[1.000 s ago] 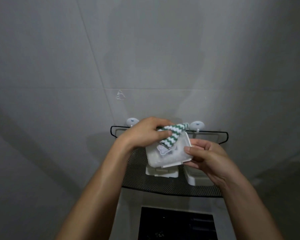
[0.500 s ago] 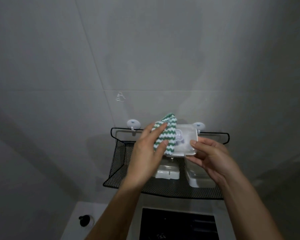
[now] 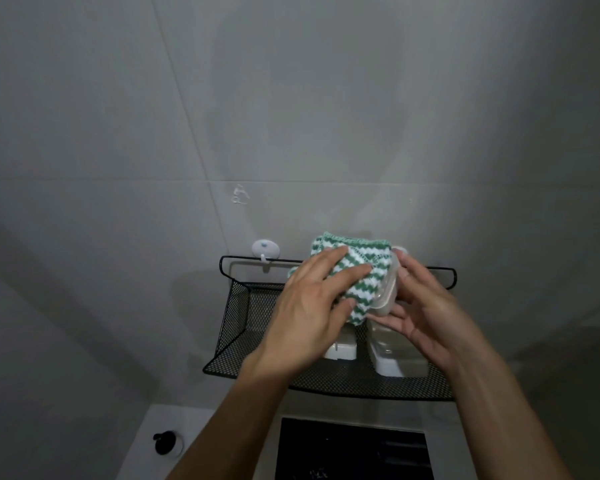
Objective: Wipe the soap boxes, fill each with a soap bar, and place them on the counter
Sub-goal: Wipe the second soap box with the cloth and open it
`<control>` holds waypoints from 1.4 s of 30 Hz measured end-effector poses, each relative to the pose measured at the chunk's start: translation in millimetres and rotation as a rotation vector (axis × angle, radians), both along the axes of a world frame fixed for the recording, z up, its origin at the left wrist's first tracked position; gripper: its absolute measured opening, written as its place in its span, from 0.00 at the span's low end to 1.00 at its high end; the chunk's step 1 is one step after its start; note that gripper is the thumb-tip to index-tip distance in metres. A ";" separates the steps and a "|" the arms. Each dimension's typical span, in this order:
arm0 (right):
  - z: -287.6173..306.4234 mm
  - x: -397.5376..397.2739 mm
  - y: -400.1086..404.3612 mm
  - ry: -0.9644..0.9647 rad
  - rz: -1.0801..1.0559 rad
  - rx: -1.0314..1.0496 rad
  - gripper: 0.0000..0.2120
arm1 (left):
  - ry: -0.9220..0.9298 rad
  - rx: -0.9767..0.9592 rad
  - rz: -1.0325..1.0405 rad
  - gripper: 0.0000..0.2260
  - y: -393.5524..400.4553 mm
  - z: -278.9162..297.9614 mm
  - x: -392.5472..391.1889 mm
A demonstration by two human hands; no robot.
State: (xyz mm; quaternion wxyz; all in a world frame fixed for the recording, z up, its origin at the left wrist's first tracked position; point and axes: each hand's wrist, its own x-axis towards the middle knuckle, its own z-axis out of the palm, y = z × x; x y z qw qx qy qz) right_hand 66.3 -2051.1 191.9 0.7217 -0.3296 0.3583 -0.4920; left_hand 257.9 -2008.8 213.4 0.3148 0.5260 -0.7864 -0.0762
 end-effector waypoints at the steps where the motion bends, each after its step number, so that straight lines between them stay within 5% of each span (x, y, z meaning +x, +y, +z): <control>1: 0.2 0.7 0.0 0.001 -0.007 0.002 0.15 | -0.001 0.002 -0.009 0.21 -0.8 2.1 0.8; 10: 0.1 10.4 3.5 -0.028 0.008 -0.079 0.19 | -0.142 -0.009 -0.033 0.22 -2.1 12.5 -18.7; 20: -2.6 3.6 5.9 -0.159 0.022 -0.020 0.16 | 0.096 -0.138 -0.078 0.15 7.0 15.9 -17.7; 25: 5.3 0.0 4.5 -0.186 0.059 0.094 0.25 | 0.077 -0.222 -0.249 0.13 9.0 17.2 -15.3; 32: 6.0 -15.1 0.7 0.048 0.156 0.097 0.22 | 0.023 -0.136 -0.394 0.17 11.2 12.8 -8.8; 42: 12.2 -11.8 -3.9 0.268 0.095 0.185 0.32 | 0.099 -0.166 -0.379 0.14 10.9 2.0 -4.4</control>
